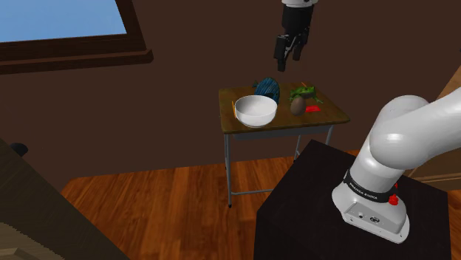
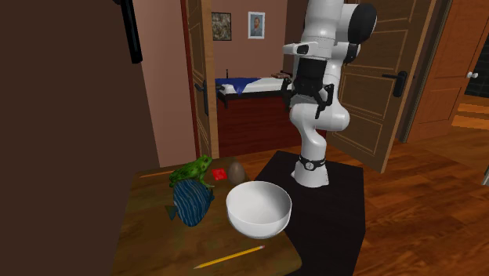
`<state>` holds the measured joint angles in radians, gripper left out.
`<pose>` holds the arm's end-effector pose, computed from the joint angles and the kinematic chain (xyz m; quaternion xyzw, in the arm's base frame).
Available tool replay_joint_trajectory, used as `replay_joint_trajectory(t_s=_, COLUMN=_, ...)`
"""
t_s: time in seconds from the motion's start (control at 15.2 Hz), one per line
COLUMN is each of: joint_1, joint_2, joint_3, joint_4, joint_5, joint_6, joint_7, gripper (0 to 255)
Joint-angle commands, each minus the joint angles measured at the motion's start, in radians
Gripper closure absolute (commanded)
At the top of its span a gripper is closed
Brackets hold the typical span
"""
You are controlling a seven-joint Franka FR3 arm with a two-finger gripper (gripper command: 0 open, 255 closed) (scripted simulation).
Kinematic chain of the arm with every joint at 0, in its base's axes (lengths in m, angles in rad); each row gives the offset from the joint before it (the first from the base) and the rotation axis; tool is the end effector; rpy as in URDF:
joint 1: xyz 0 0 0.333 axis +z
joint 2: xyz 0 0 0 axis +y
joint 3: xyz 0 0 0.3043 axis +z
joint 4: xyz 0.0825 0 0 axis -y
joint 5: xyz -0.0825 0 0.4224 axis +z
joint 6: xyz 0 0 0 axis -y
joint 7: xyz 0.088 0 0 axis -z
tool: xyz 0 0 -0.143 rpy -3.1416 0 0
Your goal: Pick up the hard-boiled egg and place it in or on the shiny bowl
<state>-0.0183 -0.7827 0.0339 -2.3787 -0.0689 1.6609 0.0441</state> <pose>0.3654 -0.0022 0.5421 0.9983 -0.0168 0.0334 0.0455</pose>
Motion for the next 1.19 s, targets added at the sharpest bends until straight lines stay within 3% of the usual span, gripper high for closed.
replay_joint_trajectory(t_s=0.0, joint_1=0.0, joint_2=0.0, joint_3=0.0, joint_4=0.0, joint_5=0.0, joint_6=0.0, joint_7=0.0, gripper=0)
replay_joint_trajectory(t_s=0.59, joint_1=-0.064, joint_2=0.006, joint_3=-0.134, joint_4=-0.217, joint_5=-0.132, joint_6=0.246, joint_7=-0.14, gripper=0)
replay_joint_trajectory(t_s=1.12, joint_1=-0.142, joint_2=0.133, joint_3=-0.273, joint_4=-0.321, joint_5=-0.264, joint_6=0.51, joint_7=-0.256, gripper=0)
